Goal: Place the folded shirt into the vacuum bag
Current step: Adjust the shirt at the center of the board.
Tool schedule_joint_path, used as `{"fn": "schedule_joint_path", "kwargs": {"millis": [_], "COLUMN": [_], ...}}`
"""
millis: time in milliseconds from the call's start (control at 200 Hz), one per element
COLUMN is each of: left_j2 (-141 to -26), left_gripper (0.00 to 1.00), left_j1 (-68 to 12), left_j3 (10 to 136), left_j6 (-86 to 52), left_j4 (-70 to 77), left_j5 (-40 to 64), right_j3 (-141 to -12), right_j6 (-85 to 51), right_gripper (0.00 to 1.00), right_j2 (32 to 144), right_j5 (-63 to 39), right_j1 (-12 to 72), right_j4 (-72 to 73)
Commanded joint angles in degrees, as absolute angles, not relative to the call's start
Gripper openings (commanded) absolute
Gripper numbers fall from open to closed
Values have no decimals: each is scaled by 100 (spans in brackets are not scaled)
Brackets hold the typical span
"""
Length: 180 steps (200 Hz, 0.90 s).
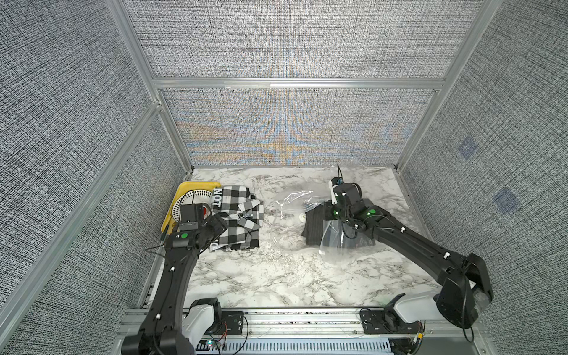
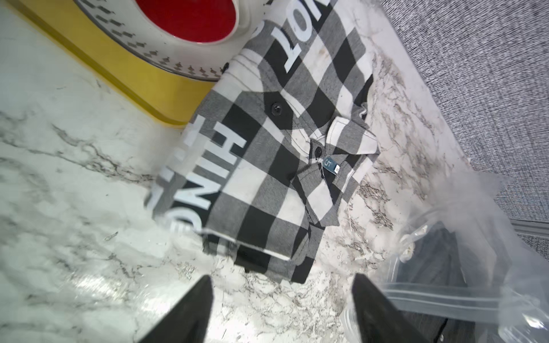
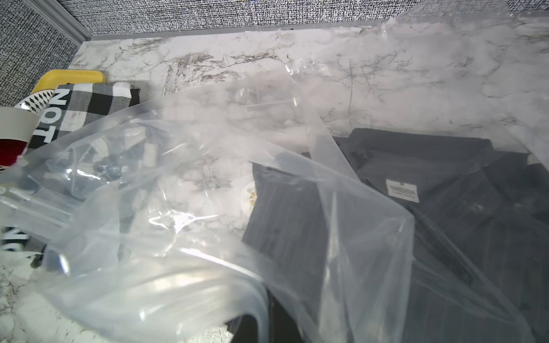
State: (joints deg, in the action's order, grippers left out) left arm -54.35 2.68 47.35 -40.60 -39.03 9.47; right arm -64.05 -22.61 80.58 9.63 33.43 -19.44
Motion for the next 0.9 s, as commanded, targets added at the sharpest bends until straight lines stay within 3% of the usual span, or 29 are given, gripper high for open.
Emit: {"fn": "schedule_joint_path", "kwargs": {"millis": [0,200,340,505,706,896], "left_j2": [-5067,-5853,-6657,-7511,-8257,-8446], "left_gripper": [100,94,83,83,83,83], "left_j1": [205,-134,-941,-1921,-2004,-1952], "left_j3": [4759,5075,5519,5642,5625,5914], "left_j6": [-3996,-3977,-4118,-4373,-4470,-4111], "left_j4": [-4219,-3749,-3229,-2409,-1829,-2386], "left_j5": [823,1228,1390,1600,1833,1358], "right_j3": [-6390,-6408,-6346,-6205,-5715,-5325], "right_j6": [-2202,-2277,-2285,-2291,-2607,-2763], "right_gripper": [0,0,0,0,0,0], "right_j2": [7934,7656,7412,7486,7775,8097], "right_j5": [1173,1475,1551,869,460,599], "right_j1": [3279,3083,2962,2957,2980,2906], "right_j4": [-2116,-2382,-2417,-2131,-1839,-1641]}}
